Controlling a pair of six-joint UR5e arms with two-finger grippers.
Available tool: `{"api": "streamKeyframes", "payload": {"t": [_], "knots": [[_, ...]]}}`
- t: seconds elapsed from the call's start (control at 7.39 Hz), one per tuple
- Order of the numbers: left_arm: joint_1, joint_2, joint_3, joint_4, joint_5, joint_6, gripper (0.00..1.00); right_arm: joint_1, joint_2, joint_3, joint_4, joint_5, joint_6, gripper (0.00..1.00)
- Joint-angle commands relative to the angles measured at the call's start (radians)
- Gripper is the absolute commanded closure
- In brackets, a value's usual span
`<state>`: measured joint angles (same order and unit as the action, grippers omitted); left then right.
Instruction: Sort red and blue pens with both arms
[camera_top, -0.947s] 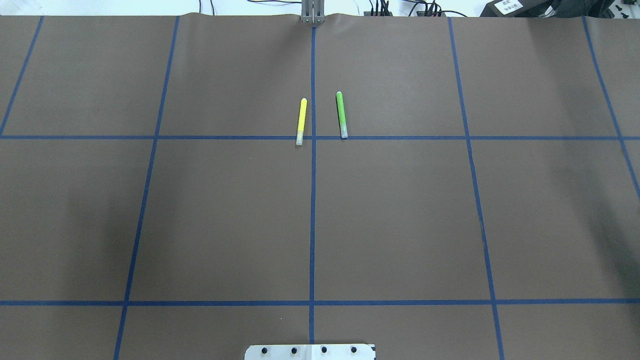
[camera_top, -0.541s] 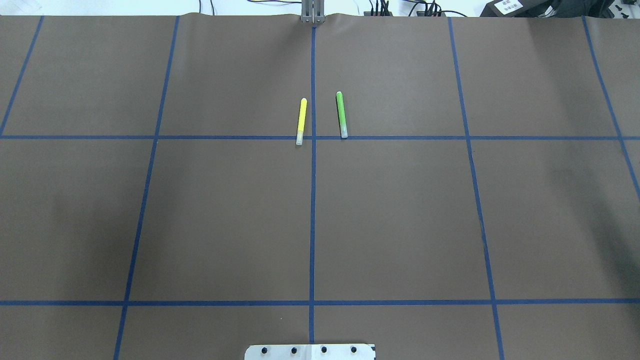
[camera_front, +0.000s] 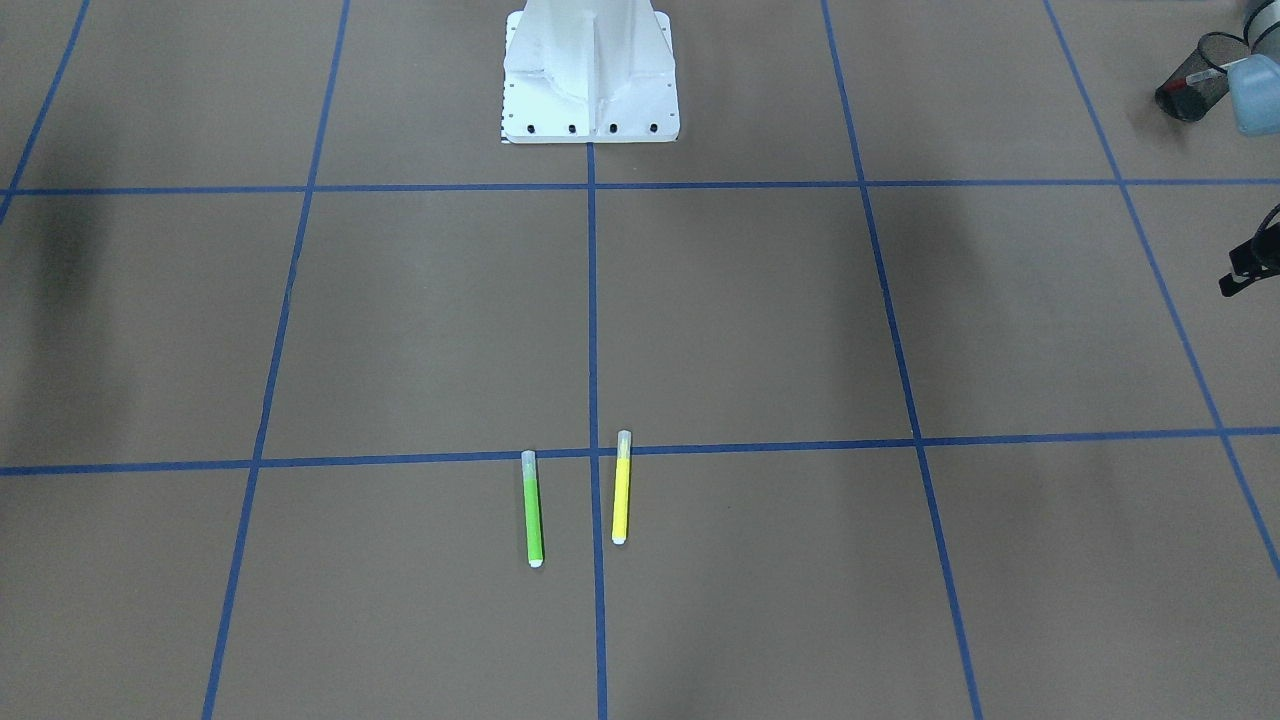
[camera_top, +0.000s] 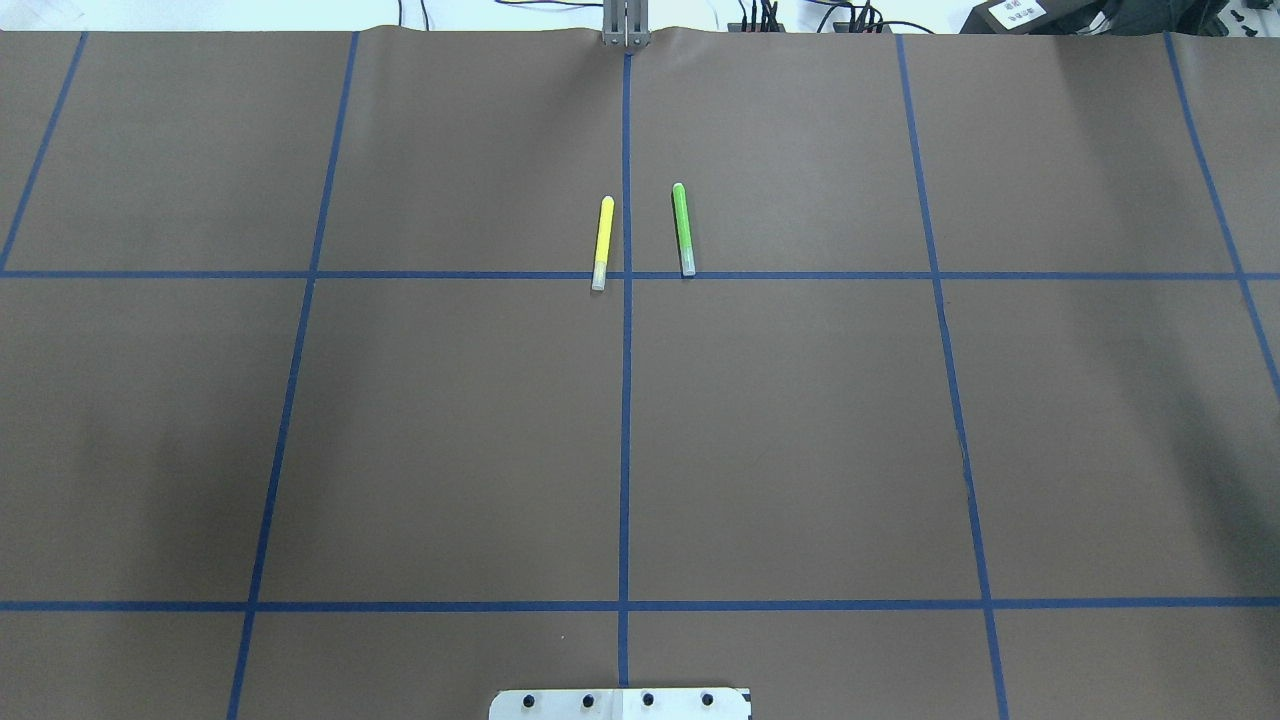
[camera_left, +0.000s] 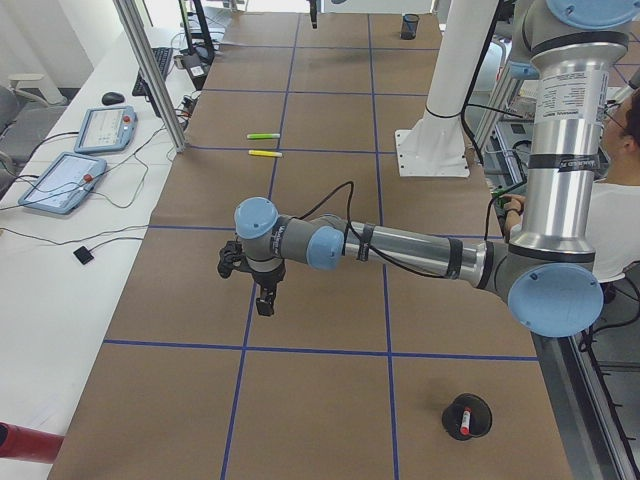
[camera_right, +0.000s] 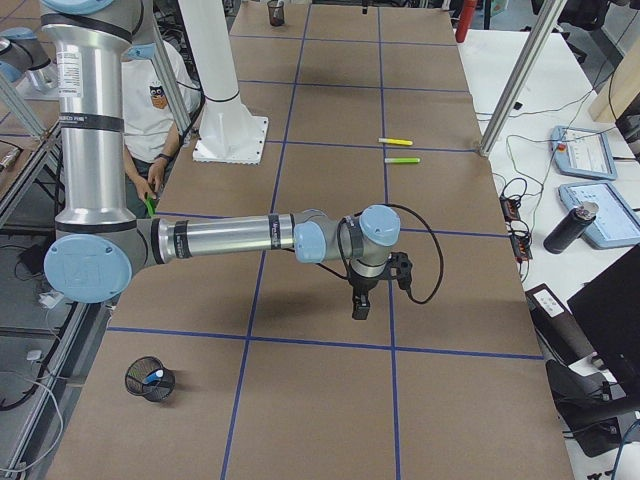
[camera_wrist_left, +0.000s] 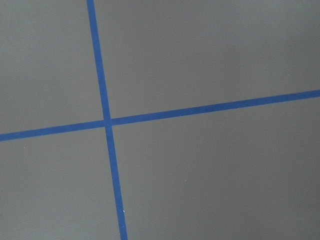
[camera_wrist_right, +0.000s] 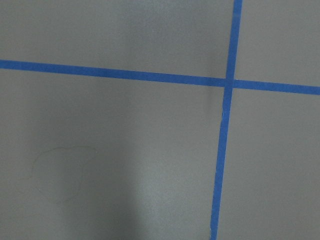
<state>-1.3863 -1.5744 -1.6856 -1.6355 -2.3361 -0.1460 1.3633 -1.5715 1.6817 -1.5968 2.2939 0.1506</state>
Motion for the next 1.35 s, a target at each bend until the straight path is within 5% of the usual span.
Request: {"api": "streamKeyframes", "payload": {"t": [0.0, 1.22], "knots": [[-0.002, 0.04, 0.012, 0.005, -0.002, -0.003, 0.01, 0.005, 0.007, 0.001, -0.009, -0.001, 0.0, 0.0], [-0.011, 0.028, 0.0, -0.01, -0.026, -0.04, 0.01, 0.013, 0.005, 0.001, -0.003, -0.004, 0.0, 0.0]]}}
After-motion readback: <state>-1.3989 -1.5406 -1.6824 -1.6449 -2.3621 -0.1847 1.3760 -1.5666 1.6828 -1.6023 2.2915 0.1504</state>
